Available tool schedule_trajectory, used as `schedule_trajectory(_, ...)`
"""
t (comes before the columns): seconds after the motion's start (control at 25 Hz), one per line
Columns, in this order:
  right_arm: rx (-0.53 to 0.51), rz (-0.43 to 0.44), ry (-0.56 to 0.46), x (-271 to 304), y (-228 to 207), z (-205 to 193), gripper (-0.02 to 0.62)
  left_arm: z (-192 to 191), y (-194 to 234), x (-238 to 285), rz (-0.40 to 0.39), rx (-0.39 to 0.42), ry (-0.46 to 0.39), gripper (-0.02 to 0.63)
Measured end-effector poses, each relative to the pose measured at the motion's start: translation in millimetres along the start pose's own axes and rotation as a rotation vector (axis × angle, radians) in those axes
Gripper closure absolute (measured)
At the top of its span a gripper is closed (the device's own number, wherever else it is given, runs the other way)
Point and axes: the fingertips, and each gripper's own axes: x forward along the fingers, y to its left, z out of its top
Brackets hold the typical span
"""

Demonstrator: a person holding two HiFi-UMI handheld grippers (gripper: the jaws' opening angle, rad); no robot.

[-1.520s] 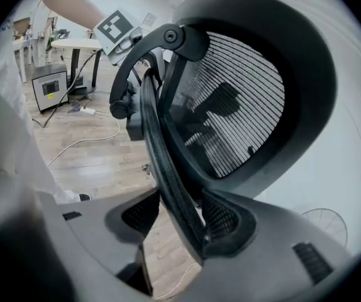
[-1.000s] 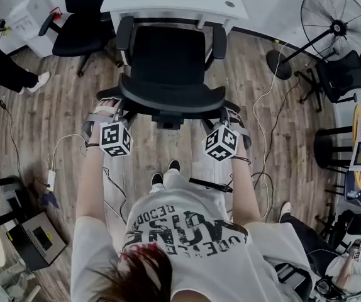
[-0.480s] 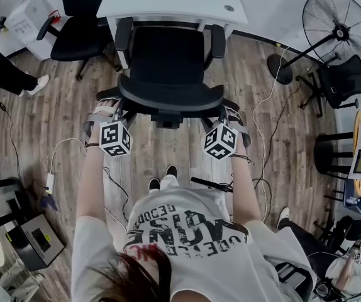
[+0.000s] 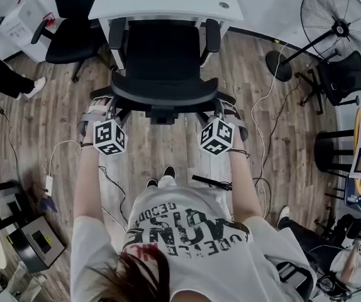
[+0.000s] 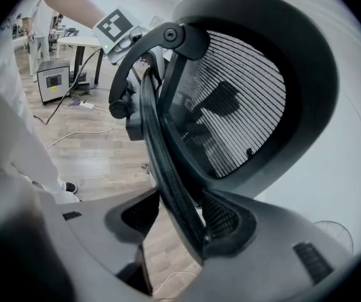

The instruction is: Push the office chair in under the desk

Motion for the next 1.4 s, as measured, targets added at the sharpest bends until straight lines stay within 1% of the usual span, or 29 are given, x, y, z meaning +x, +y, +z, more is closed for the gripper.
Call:
schedule_trajectory(0.52,-0.022,-0.002,-0.007,16,-25,-8,0.396,6,17,20,0.015,-0.020,0.008,0.408)
schedule_trajectory(0.96,-0.026,-0.010,0.000,27,-38,-10,0.396,7,29,32,0.043,-0.003,-0.013,0.407)
schedule_trajectory(1.16,-0.017,-0.010,0.007,37,-50,-10,0.396,6,41,43,0.036,-0.007,-0.012,0.407)
schedule_trajectory(1.4,-0.028,-0.021,0.002,43,-57,-13,0.396,7,45,50,0.055,-0.010,-0.004,0.407)
